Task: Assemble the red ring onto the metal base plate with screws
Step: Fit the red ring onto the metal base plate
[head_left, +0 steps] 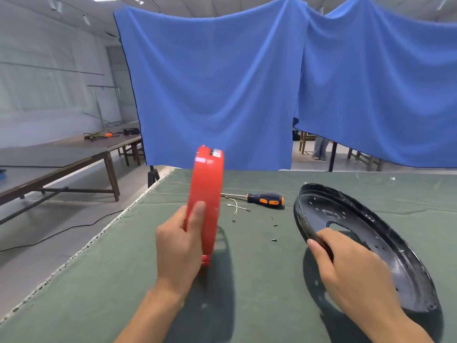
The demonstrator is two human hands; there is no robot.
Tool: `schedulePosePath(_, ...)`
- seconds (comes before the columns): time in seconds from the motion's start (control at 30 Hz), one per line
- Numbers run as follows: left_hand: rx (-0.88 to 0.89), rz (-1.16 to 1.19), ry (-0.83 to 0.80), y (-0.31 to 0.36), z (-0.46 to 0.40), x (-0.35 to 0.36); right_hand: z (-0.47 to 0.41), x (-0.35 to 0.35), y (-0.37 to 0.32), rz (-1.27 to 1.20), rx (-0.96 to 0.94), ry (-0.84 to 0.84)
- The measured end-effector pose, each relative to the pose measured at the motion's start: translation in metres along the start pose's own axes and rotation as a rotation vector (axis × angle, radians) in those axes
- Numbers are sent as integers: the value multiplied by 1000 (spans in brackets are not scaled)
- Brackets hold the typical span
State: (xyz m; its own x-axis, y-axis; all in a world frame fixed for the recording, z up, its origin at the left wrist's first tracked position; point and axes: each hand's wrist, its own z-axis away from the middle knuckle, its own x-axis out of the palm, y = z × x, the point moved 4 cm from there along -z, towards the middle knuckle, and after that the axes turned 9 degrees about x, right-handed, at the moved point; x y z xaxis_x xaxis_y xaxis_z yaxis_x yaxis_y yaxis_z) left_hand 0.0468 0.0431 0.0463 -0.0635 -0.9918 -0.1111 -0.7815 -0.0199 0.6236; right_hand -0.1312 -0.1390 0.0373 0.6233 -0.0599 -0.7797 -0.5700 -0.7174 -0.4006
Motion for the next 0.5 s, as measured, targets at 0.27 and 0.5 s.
schedulePosePath(0.27, -757, 625, 355, -45, -1, 0, -1, 5, -2, 7, 39, -53)
schedulePosePath(0.5, -780, 878, 188, -43, 1, 11, -1, 8, -2, 37, 21, -62)
